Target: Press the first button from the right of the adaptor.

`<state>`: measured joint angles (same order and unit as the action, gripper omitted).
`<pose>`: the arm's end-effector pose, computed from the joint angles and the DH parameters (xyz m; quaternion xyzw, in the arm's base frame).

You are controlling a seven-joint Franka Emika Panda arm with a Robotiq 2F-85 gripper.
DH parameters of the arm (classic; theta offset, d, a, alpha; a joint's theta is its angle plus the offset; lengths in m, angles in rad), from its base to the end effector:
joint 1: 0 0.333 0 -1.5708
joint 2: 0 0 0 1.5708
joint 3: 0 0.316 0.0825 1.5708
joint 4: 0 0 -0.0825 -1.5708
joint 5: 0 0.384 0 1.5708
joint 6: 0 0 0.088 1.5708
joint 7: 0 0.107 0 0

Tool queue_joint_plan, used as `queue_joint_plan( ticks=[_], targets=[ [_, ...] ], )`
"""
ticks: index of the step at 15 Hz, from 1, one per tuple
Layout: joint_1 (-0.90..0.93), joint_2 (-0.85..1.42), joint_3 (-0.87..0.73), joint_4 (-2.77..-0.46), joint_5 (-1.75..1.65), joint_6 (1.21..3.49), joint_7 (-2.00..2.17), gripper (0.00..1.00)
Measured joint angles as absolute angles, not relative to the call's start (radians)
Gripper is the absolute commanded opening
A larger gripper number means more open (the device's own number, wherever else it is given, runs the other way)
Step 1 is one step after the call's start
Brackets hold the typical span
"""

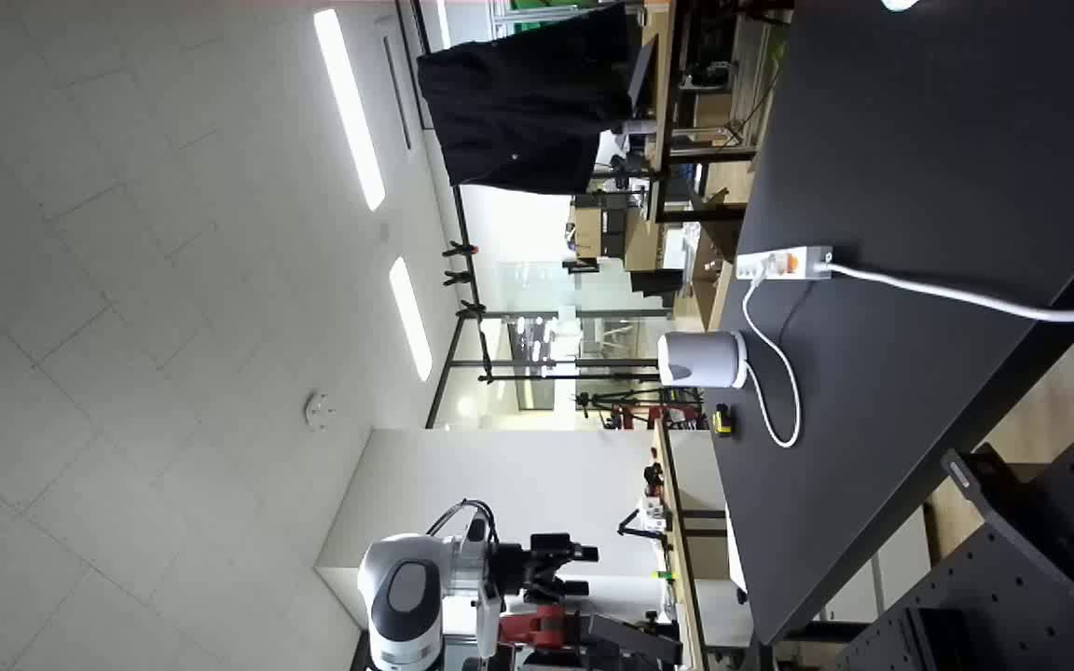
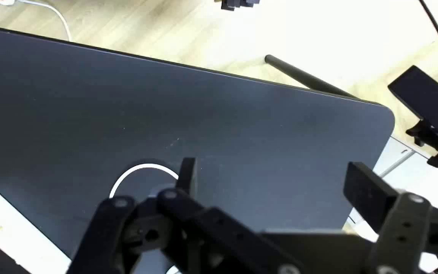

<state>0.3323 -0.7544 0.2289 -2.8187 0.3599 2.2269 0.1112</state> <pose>0.2756 0.1779 0.4139 -0.9889 -0.1009 -0.0552 0.0936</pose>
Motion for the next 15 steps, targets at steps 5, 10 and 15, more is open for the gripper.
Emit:
queue_joint_plan(
  ticks=[5, 10, 15],
  targets=[
    [0.332, -0.745, 0.229, -2.819, 0.36, 2.225, 0.111, 1.0],
    [0.332, -0.744, 0.229, -2.819, 0.359, 2.225, 0.111, 1.0],
    [0.332, -0.744, 0.229, -2.818, 0.359, 2.225, 0.111, 1.0]
  ],
)
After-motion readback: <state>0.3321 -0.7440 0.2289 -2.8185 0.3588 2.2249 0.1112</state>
